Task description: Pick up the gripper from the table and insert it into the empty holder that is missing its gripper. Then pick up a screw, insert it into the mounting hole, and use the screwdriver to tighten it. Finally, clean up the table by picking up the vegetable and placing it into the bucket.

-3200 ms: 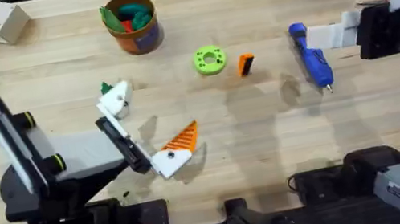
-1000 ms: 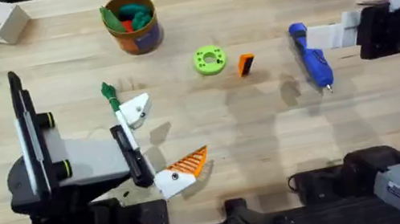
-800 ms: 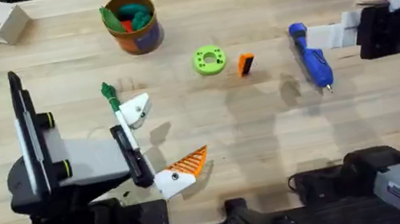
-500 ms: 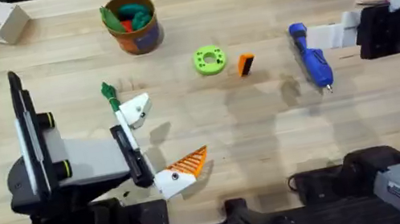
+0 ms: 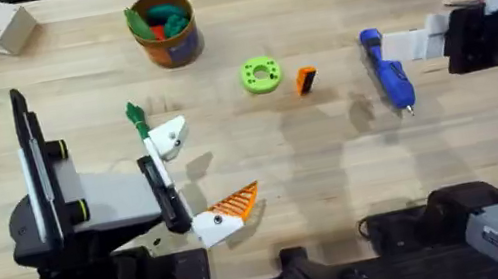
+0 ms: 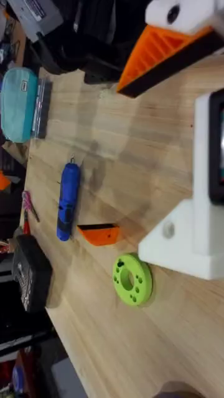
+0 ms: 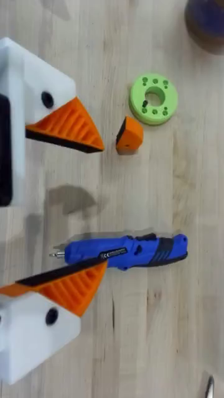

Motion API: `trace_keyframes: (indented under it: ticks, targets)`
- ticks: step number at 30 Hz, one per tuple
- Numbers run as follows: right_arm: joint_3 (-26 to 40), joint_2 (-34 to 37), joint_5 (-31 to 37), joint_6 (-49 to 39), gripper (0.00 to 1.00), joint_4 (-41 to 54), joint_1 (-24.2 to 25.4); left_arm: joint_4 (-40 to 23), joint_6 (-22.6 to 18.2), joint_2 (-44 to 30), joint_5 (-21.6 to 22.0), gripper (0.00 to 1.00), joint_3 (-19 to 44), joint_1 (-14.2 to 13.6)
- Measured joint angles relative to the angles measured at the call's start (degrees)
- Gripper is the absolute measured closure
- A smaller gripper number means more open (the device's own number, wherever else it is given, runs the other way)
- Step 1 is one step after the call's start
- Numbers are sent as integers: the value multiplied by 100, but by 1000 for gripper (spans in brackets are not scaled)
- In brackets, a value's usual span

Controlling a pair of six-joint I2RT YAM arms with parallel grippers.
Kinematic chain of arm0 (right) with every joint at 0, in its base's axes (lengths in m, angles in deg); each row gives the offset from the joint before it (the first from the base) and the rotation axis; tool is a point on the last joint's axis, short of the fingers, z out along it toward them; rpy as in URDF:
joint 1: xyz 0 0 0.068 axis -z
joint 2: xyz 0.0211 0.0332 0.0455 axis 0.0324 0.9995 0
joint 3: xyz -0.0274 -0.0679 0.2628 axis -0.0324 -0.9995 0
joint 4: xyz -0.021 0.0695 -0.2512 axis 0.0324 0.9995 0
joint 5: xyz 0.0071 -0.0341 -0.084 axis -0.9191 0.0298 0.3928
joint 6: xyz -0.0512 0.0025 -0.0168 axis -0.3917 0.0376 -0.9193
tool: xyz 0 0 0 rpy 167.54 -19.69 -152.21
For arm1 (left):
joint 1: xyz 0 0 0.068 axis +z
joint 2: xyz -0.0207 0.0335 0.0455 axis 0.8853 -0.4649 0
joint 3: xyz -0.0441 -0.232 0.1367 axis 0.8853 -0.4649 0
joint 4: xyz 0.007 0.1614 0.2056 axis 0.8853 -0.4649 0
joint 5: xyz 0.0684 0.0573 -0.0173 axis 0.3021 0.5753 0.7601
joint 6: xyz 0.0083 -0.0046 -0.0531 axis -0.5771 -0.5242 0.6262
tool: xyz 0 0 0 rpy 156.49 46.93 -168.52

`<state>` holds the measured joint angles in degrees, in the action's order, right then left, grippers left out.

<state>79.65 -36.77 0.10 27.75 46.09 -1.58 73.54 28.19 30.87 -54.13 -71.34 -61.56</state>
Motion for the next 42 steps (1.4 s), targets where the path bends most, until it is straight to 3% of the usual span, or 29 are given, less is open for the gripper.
trace_keyframes:
  ticks: [23,35,42]
  targets:
    - [27,2,0,-129,10,-174,0,0,0,0,0,14,0,0]
    - [1393,951,0,-125,10,1184,0,0,0,2,0,14,0,0]
    - [1572,1273,0,-125,10,1338,0,0,0,2,0,14,0,0]
